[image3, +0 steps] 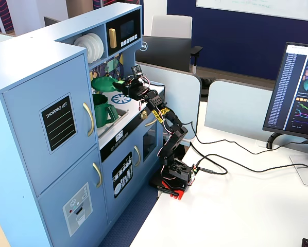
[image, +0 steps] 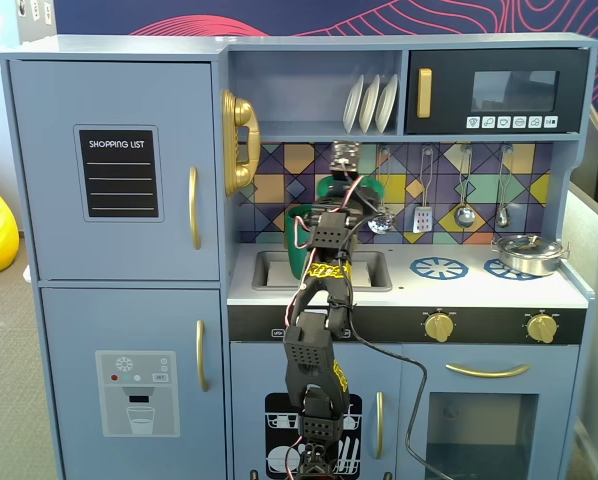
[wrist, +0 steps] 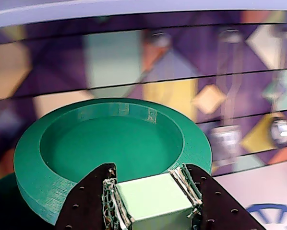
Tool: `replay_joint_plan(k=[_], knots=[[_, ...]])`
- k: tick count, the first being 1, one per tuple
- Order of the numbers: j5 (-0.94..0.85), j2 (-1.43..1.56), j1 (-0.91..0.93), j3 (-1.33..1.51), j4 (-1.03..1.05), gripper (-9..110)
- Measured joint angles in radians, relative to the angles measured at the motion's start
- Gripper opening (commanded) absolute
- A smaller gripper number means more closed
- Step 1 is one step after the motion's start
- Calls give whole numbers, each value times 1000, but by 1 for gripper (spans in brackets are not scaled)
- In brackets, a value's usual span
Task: Pick up the lid from the counter and put it on the green recipient
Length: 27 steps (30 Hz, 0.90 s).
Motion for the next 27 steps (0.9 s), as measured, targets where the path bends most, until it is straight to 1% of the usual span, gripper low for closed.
replay_joint_plan(k=[7,27], knots=[[-43,5,-114,0,11,0],[-69,-91,-141,0,-18,0]])
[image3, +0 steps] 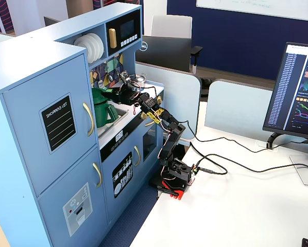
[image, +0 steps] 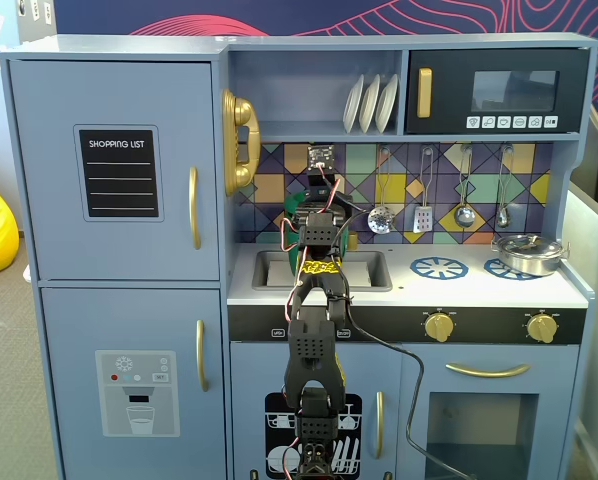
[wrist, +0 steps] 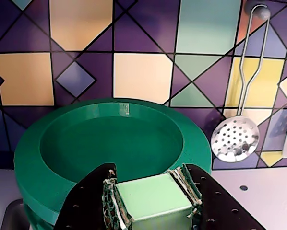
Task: Pick up the lid from the counter and put it on the green recipient
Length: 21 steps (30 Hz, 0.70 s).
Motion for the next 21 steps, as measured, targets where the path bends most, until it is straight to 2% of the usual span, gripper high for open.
replay_joint_plan(k=[13,18,21], knots=[[12,14,0,75,-11,0],[12,23,-5,86,-18,28],[5,23,-5,87,-40,35]])
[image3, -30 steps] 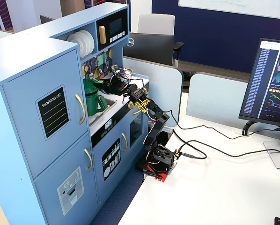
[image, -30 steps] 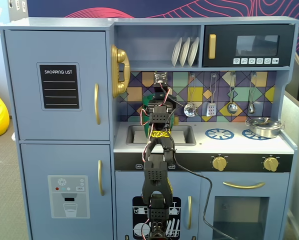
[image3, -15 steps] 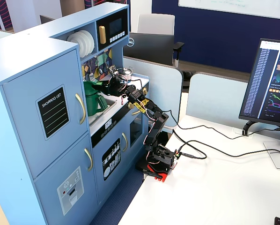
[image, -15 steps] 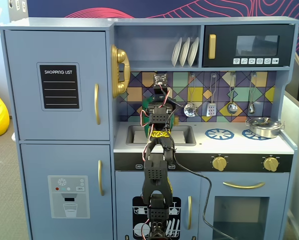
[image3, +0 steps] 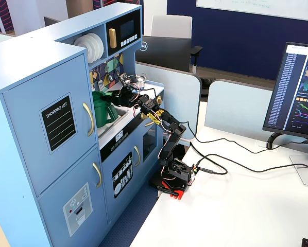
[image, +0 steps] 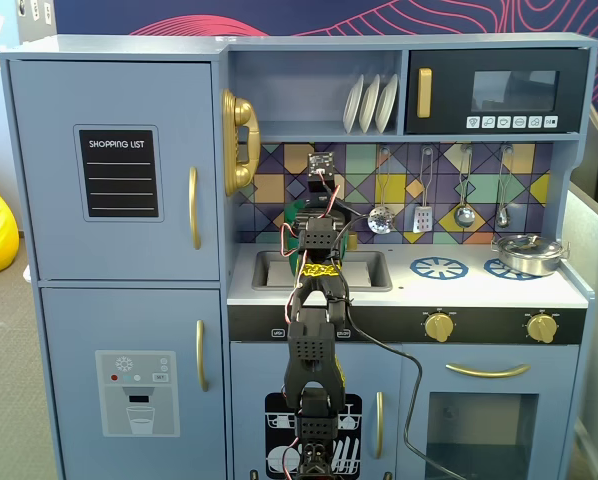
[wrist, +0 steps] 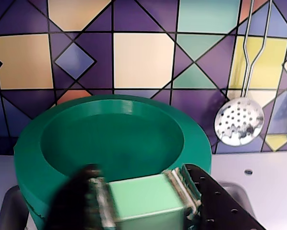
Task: Pick up the lid from the counter and put it on the green recipient
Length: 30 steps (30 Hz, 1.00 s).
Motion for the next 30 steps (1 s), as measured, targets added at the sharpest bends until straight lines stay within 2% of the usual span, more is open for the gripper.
replay_joint_plan(k=[6,13,21,25,28,30], knots=[[-18,8,-2,-41,17,33],[-28,282,-2,9,308,28],[-15,741,32,520,529,21],[29,830,25,830,537,13],[37,870,26,1058,508,1],[37,907,2,1189,502,0]])
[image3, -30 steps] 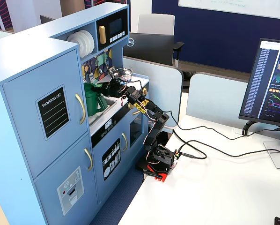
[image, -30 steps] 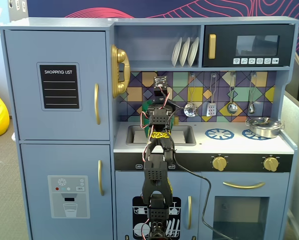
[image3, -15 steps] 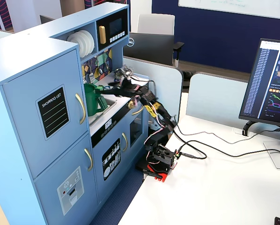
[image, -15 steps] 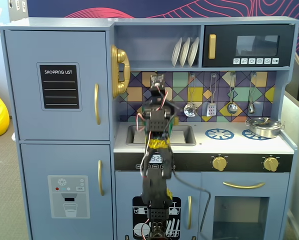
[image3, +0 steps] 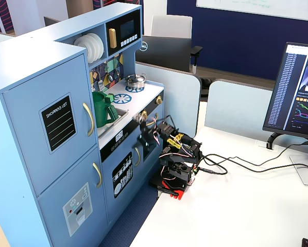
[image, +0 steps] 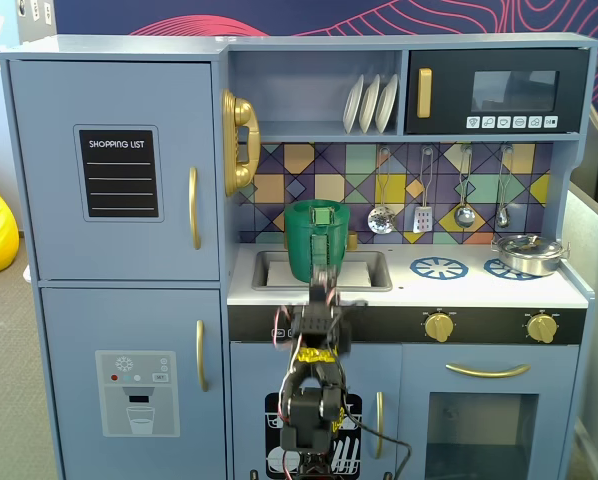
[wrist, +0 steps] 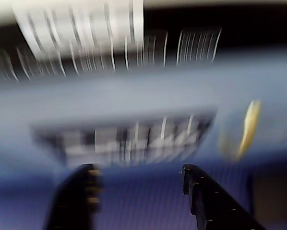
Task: Pick up the lid from the counter and put it on the green recipient
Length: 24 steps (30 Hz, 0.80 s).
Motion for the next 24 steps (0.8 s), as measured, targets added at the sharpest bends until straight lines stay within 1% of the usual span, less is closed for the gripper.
replay_joint_plan(k=[2,5,9,13,15,19,24], knots=[[0,46,-34,106,12,0],[0,123,-49,198,118,1],[11,204,-77,268,302,1],[31,288,-72,298,407,3],[28,304,-75,319,425,3],[106,305,-100,319,426,4],[109,305,-94,319,426,4]])
